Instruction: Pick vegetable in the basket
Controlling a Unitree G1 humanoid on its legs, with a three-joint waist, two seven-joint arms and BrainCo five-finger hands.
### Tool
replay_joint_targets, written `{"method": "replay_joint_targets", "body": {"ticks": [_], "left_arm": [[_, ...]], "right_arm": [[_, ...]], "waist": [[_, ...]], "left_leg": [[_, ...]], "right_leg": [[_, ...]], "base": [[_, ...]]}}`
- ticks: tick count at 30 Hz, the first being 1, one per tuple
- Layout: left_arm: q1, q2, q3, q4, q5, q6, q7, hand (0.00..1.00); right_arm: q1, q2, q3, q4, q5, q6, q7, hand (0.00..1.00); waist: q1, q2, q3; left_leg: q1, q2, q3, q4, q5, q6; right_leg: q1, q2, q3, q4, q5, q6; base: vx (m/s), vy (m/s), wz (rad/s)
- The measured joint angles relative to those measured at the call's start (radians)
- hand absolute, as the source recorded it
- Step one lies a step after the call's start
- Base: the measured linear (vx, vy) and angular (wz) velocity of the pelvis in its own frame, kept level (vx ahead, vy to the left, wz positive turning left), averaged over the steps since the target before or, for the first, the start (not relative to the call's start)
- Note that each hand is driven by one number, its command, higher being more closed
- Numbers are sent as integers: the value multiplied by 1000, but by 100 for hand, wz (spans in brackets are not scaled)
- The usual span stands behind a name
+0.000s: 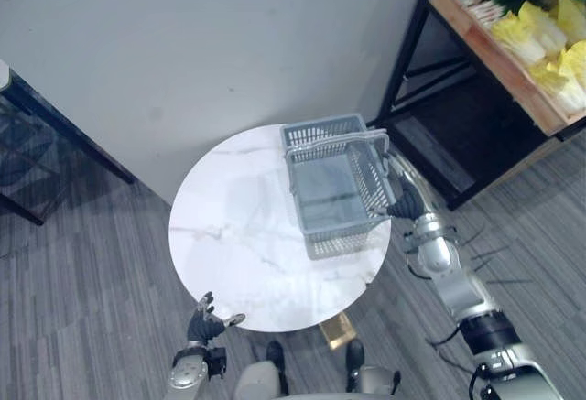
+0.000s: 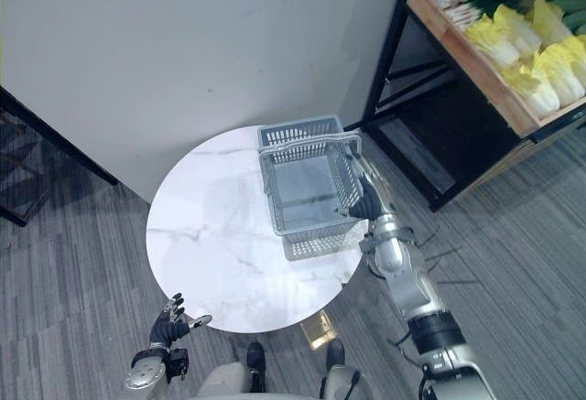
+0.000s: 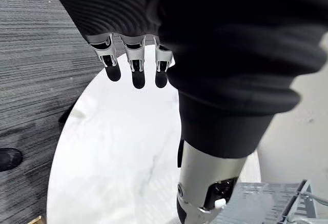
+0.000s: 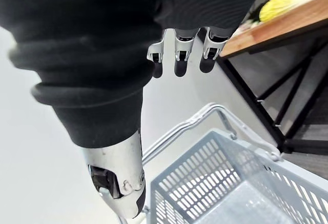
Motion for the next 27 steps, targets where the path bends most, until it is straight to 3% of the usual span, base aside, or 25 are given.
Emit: {"method": "replay_joint_targets", "body": {"ticks": [6, 7, 11, 17, 19, 26, 27], "left_arm": [[-19, -5, 7, 22, -13, -15, 17, 0], [-19, -5, 10, 22, -42, -16, 18, 0], [-35, -5, 10, 22, -58, -25, 20, 0], [-90, -5, 9, 20, -101, -51, 19, 0], [-101, -5, 9, 19, -116, -53, 19, 0], [-138, -4, 1, 15, -162, -58, 19, 0], [-140, -3, 2, 13, -166, -61, 19, 0]], "right_arm": [[-248, -141, 49, 155, -7, 24, -15, 0], [-459, -216, 87, 231, -7, 35, -44, 0], [-579, -248, 128, 289, -7, 50, -60, 0], [-774, -275, 232, 411, 15, 59, -57, 0], [-803, -275, 245, 452, 24, 58, -47, 0], [-857, -274, 281, 656, 44, 59, -8, 0], [-863, -273, 281, 668, 45, 60, -2, 100]], "waist": [[19, 38, 43], [23, 52, 75], [43, 58, 94], [49, 70, 130], [73, 73, 145], [106, 112, 177], [108, 115, 183]], "left_leg": [[-54, -28, -37, -59, 56, 21], [-70, -37, -57, -150, 130, 26], [-81, -41, -68, -180, 160, 30], [-126, -42, -108, -182, 178, 26], [-129, -43, -111, -182, 180, 24], [-183, -43, -190, -182, 209, 13], [-186, -42, -196, -182, 212, 13]], "right_leg": [[-45, -23, -19, -42, 53, 5], [-89, -27, -34, -54, 74, 3], [-101, -26, -44, -73, 90, 2], [-122, -23, -85, -81, 93, -2], [-122, -21, -87, -82, 93, -2], [-137, -19, -149, -83, 89, -8], [-138, -19, -154, -82, 89, -8]], "base": [[-147, 47, 17], [-175, 48, 26], [-9, 32, 10], [33, 12, 18], [31, 4, 9], [6, -7, 28], [-41, -22, 36]]}}
